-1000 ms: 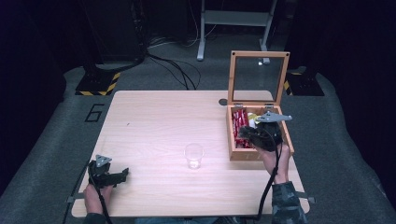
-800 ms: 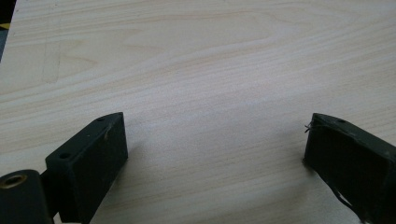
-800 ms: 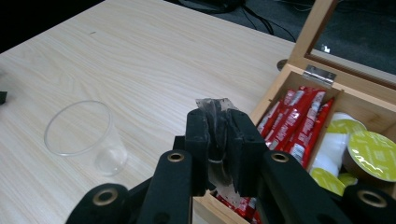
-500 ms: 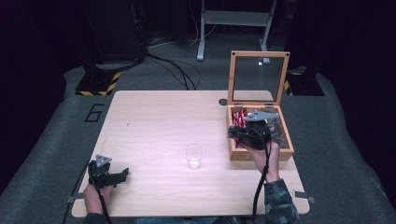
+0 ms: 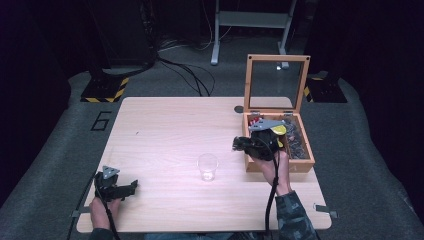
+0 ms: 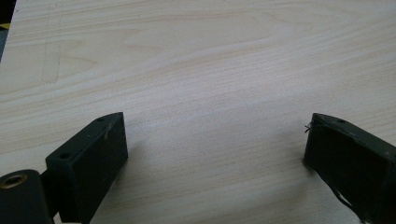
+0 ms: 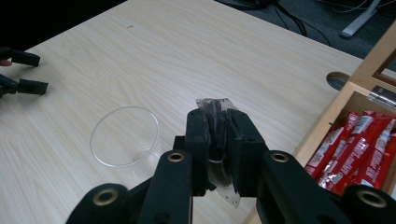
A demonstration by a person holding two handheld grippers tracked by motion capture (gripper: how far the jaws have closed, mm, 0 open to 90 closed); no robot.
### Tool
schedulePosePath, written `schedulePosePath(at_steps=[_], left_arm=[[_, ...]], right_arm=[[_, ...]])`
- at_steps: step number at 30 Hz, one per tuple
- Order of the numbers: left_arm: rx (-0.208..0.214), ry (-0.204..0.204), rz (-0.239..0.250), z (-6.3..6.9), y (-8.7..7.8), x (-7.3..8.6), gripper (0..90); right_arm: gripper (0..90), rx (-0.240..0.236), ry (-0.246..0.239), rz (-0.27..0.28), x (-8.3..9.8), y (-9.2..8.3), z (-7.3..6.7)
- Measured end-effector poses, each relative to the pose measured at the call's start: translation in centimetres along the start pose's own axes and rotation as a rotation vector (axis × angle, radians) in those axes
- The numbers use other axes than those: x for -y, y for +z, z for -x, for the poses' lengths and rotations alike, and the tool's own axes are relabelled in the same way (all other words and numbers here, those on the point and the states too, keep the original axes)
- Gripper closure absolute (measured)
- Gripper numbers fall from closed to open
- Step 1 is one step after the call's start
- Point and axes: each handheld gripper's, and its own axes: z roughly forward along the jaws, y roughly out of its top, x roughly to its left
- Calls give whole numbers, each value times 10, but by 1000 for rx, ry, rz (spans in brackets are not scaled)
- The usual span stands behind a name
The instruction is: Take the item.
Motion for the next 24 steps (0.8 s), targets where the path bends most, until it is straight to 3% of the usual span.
schedulePosePath(at_steps=[24], left_arm=[[-1,0,0,0,0,0,59]], right_arm=[[800,-85,-58,-58,-14,30,-25]])
